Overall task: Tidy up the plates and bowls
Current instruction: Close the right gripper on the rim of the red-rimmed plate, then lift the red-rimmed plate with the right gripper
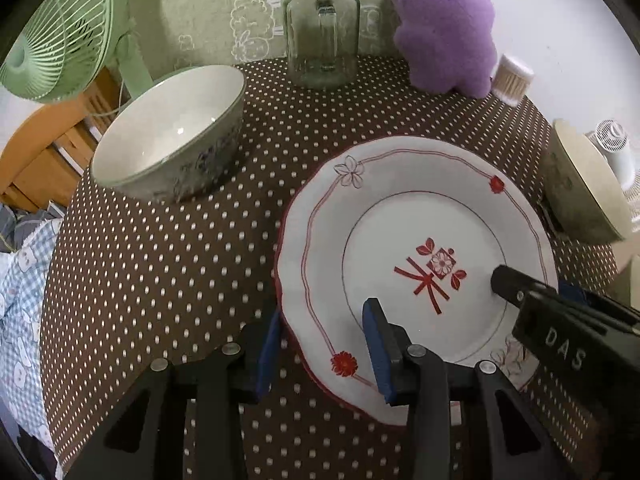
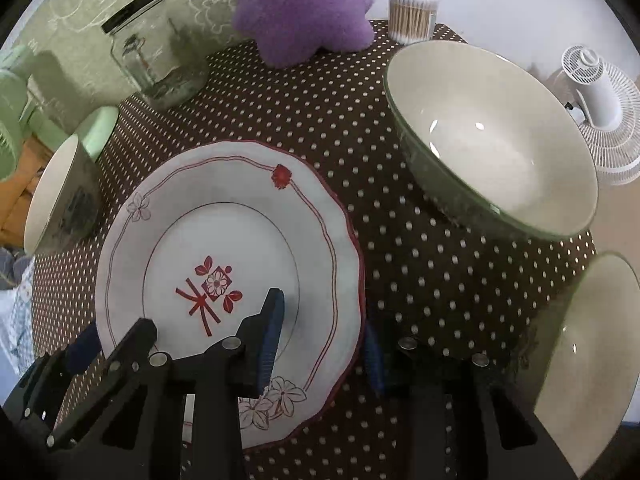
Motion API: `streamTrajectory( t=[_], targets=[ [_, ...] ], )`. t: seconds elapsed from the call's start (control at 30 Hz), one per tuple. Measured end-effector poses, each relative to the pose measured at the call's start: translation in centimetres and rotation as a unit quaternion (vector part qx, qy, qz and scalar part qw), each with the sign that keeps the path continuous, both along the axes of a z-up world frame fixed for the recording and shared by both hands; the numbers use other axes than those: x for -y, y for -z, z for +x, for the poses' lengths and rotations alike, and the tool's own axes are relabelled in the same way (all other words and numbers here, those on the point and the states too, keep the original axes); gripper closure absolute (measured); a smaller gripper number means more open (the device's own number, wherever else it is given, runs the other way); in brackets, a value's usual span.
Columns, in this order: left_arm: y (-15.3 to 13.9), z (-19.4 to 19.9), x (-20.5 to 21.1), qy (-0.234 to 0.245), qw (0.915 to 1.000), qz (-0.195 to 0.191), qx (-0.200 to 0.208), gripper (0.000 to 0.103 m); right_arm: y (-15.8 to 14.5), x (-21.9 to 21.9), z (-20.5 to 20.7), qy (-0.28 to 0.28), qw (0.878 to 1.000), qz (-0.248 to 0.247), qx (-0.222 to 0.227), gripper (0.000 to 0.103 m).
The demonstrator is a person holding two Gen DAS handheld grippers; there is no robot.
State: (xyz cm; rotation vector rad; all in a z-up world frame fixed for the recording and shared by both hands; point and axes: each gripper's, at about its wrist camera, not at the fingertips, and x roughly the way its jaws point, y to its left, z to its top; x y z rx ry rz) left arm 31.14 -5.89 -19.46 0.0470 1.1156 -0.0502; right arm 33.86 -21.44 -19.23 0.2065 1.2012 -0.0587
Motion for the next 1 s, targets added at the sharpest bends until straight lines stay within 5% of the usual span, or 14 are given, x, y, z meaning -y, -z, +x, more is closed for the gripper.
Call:
streamTrajectory(
  t=[0.43, 0.6, 1.0],
  targets=[
    [0.5, 2.7, 0.6, -0.018, 0.9997, -0.006, 0.016, 0.055, 0.0, -0.3, 0.9, 0.001, 1.0, -0.008, 0.018, 0.059],
    [0.2, 2.8, 0.3, -0.028, 0.9994, 0.002, 0.018, 0.063, 0.0, -0.8, 0.9, 0.006, 1.0, -0.018, 0.02, 0.059],
    [-1.4, -1.5, -1.3, -0.045, 0.9987, 0.019, 0.016, 0.066, -1.4, -1.6, -1.5, -0.027, 0.999, -0.025, 0.022, 0.062]
  ],
)
